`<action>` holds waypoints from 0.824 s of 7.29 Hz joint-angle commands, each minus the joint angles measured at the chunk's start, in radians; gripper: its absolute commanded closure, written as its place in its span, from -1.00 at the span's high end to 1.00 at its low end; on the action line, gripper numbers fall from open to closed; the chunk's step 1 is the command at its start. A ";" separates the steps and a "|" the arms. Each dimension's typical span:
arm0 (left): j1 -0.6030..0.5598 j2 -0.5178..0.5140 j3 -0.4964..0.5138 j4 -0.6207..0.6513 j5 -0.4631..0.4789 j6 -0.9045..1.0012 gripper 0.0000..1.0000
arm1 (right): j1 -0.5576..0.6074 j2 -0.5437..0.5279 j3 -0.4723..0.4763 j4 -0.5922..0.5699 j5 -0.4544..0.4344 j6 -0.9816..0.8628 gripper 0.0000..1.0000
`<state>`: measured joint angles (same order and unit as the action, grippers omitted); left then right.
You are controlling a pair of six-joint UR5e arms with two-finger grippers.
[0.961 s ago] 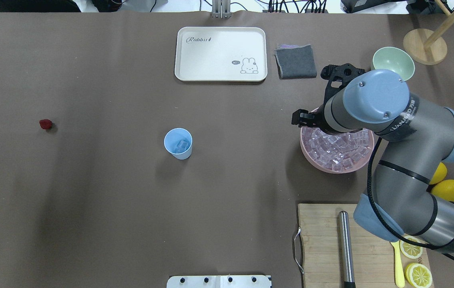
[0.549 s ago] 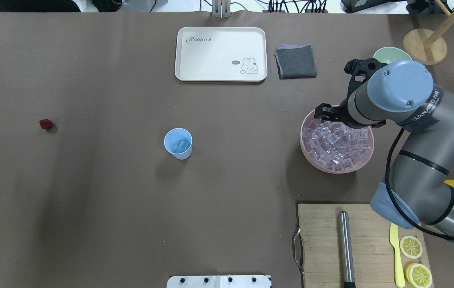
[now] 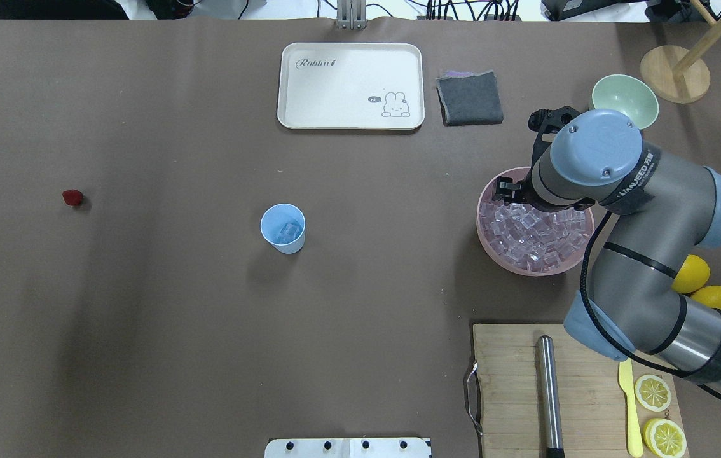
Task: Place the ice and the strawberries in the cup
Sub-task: 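Grasp a third ice cube from the pink bowl with the right gripper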
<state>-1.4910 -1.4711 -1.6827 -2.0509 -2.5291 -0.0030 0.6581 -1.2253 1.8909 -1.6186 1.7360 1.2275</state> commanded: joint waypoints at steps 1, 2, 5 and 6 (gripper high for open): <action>0.000 0.000 0.000 0.000 0.000 0.000 0.97 | -0.032 -0.008 -0.004 -0.001 -0.018 0.001 0.52; 0.000 0.000 0.000 0.000 0.000 0.000 0.97 | -0.034 -0.008 -0.015 0.005 -0.020 -0.005 0.37; 0.002 -0.003 0.000 0.000 0.000 0.000 0.97 | -0.034 -0.003 -0.030 0.006 -0.015 -0.017 0.21; 0.000 -0.003 0.000 0.000 0.000 0.000 0.97 | -0.034 -0.005 -0.035 0.006 -0.016 -0.038 0.14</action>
<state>-1.4900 -1.4736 -1.6828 -2.0509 -2.5295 -0.0031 0.6244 -1.2301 1.8625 -1.6124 1.7200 1.2068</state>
